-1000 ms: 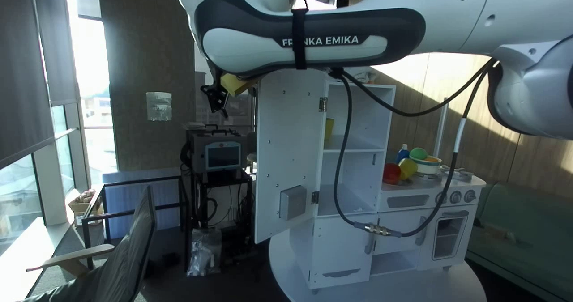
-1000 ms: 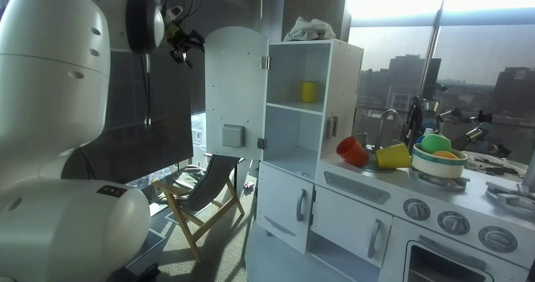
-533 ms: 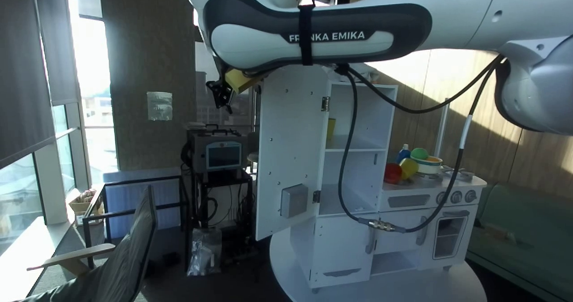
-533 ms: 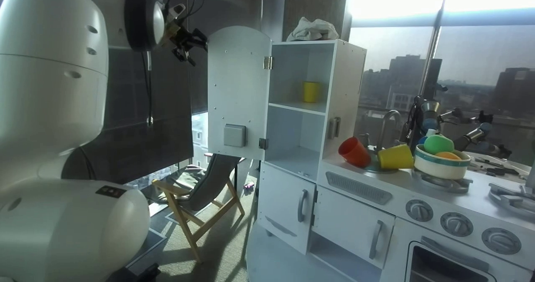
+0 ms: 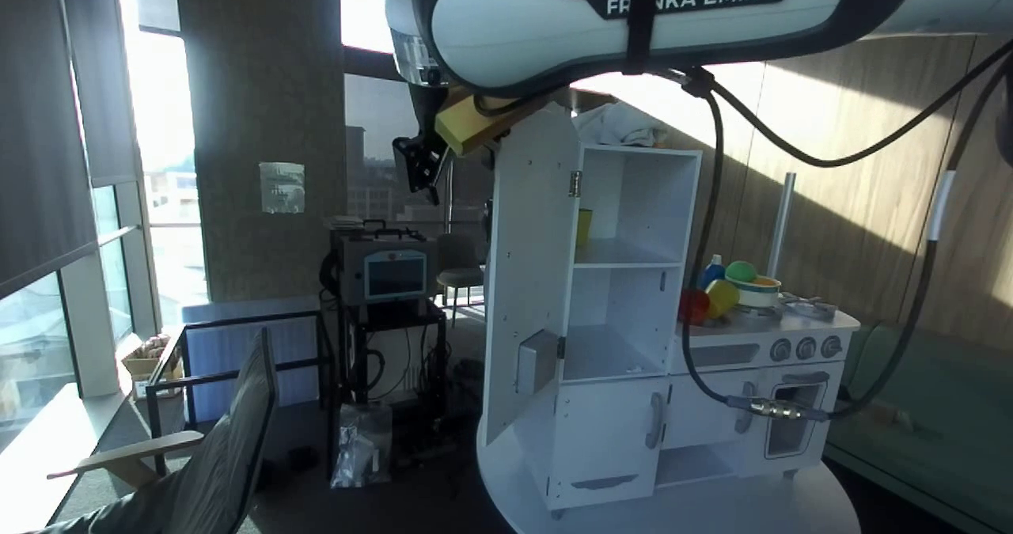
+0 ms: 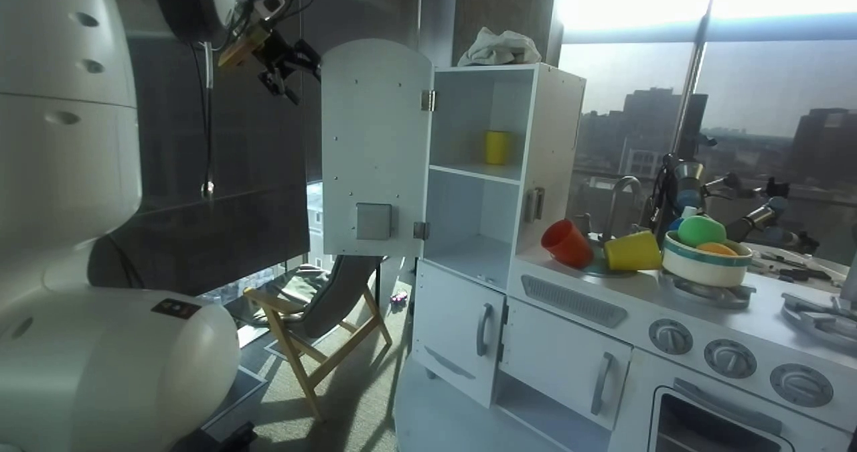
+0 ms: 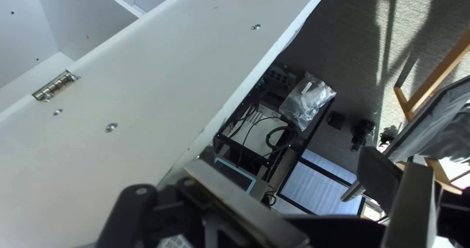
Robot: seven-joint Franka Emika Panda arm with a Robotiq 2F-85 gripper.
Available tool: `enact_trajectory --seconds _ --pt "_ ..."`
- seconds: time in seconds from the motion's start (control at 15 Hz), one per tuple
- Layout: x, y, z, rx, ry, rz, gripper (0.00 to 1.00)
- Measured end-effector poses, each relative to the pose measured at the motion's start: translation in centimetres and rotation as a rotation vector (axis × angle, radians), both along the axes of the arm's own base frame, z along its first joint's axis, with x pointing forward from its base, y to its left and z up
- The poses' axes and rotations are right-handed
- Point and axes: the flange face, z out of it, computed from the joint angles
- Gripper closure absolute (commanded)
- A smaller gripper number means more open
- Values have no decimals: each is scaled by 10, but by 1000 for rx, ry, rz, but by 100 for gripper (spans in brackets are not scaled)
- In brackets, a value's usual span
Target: Close the upper cabinet on the left then open the bottom cabinet.
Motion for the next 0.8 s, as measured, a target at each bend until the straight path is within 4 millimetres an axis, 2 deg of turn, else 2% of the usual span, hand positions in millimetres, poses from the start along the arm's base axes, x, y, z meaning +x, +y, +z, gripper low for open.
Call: enact_trajectory --seconds 0.27,0.47,0.8 --pt "-24 -28 -9 8 33 -49 0" --pt "-21 -72 -29 -8 70 -128 0" --pt "-26 -130 -56 -24 87 -228 0"
